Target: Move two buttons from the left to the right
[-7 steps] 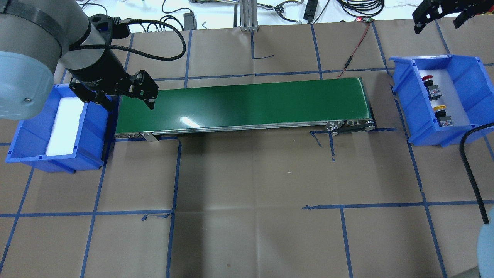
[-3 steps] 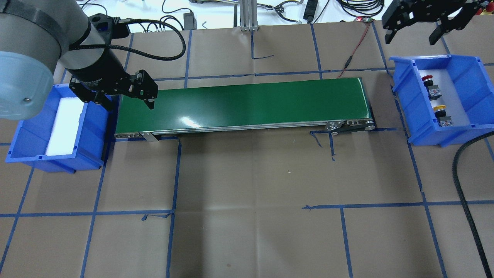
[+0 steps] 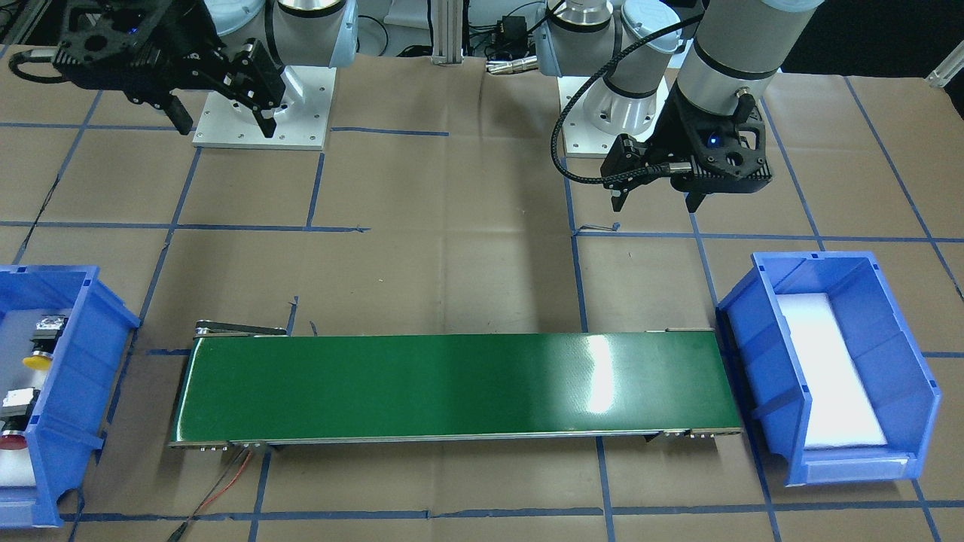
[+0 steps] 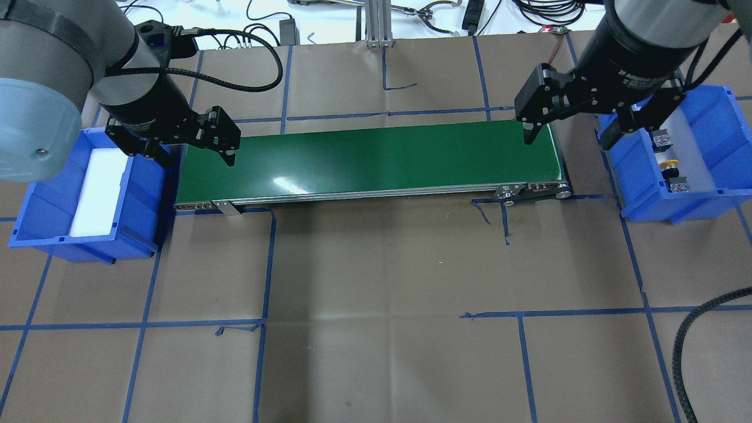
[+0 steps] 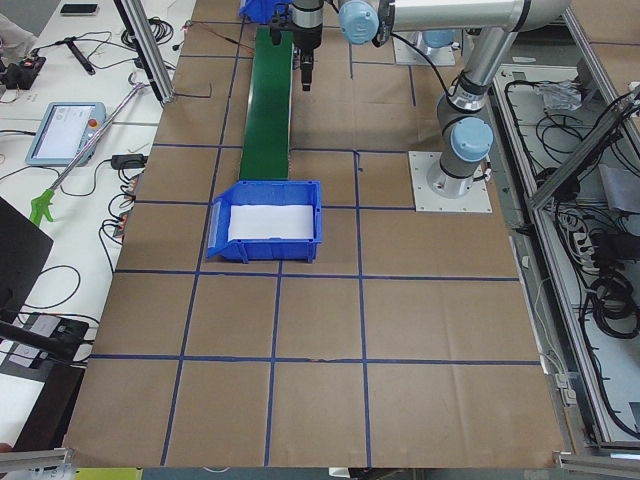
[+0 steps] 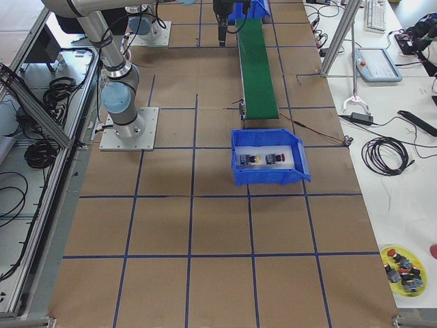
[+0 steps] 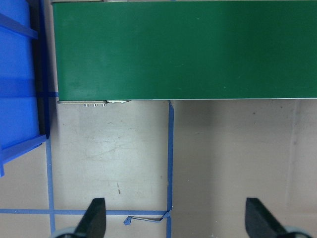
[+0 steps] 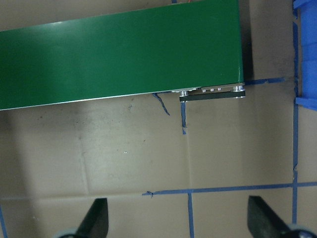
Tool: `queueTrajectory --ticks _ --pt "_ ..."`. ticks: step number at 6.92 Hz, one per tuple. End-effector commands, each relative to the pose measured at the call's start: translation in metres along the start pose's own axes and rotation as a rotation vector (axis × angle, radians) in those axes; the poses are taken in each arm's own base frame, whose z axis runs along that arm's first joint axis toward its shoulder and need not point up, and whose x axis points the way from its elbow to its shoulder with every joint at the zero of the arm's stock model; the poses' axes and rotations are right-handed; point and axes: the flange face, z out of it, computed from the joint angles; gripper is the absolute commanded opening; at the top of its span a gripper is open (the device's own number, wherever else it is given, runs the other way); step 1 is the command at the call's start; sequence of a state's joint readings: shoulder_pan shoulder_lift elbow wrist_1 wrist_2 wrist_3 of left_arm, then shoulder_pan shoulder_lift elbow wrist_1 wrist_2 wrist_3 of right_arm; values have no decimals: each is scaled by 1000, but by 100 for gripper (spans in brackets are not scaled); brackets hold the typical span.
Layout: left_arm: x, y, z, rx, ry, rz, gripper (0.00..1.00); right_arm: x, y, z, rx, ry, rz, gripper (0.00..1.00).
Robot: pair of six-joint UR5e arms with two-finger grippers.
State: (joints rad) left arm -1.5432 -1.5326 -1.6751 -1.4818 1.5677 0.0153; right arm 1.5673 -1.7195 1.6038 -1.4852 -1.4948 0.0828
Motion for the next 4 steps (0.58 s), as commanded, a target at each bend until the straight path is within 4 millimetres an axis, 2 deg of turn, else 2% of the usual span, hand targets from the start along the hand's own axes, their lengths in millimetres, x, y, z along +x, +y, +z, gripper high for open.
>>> queueTrajectory --ticks 1,4 --pt "0 0 0 0 0 0 100 7 12 13 67 1 -1 100" --pt "0 0 0 0 0 0 100 22 3 12 64 2 33 100"
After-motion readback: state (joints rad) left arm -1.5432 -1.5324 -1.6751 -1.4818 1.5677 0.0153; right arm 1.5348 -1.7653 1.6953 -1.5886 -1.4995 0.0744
